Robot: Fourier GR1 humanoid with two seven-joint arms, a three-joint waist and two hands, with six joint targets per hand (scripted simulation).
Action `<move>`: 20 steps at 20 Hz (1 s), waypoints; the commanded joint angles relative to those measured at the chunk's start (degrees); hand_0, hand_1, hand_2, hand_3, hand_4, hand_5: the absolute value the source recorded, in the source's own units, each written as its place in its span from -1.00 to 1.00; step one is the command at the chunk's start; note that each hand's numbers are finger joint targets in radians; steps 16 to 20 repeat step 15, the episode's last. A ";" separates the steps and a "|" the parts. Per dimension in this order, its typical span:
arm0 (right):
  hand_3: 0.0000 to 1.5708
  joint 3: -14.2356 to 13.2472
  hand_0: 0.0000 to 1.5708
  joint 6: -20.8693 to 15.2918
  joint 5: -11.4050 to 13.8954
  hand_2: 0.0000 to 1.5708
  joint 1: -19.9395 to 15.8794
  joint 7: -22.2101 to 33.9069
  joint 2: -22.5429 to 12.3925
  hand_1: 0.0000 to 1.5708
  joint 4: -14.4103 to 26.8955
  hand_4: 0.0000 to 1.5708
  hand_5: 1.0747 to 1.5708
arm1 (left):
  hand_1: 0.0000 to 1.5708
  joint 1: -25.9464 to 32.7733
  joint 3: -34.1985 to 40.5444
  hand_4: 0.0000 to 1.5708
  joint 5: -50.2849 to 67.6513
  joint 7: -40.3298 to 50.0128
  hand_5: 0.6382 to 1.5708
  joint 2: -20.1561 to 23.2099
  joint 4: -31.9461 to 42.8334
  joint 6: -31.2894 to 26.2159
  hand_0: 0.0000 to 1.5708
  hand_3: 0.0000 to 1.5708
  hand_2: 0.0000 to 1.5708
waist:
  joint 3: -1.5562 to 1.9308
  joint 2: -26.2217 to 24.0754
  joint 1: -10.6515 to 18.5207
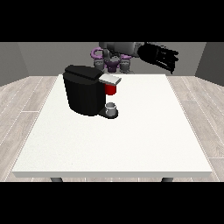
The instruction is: Insert the coffee pod into the coffee machine and close the lid
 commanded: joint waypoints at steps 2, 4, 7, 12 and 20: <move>-1.00 -2.00 -1.00 0.58 -1.49 -1.00 -0.12 -2.29 -0.84 -1.00 0.77 -1.00 1.00 | -1.00 0.82 1.43 -0.62 1.76 -0.25 1.00 1.80 -0.09 -1.86 -1.00 -1.00 -1.00 | 0.01 0.32 0.51; -1.00 -1.05 -1.00 -0.46 -0.95 -1.00 0.70 -3.27 1.31 -1.00 0.56 -1.00 1.00 | -1.00 -0.36 2.89 -0.62 3.23 -0.05 1.00 3.06 1.10 -2.98 -1.00 -1.00 -1.00 | 0.00 0.11 -0.45; -1.00 1.48 -1.00 1.57 -1.79 -1.00 5.21 -6.84 6.96 -1.00 -2.05 -1.00 1.00 | -1.00 3.64 2.79 -0.56 1.27 -3.09 1.00 1.61 3.76 -0.78 -1.00 -1.00 -1.00 | 0.01 -3.54 -5.00; -1.00 5.33 -1.00 2.30 -5.18 -1.00 11.35 -10.10 8.93 -1.00 -4.23 -0.77 1.00 | -1.00 5.66 2.66 -0.67 1.54 -2.30 1.00 1.92 6.57 -1.89 -1.00 -1.00 -1.00 | 0.01 -9.17 -6.95; -1.00 9.30 -1.00 1.00 -8.34 -1.00 15.40 -12.79 9.02 -1.00 -5.85 -0.67 1.00 | -1.00 4.18 1.81 -0.66 0.06 -1.48 1.00 0.39 8.10 0.48 -1.00 -1.00 -1.00 | 0.01 -10.36 -7.46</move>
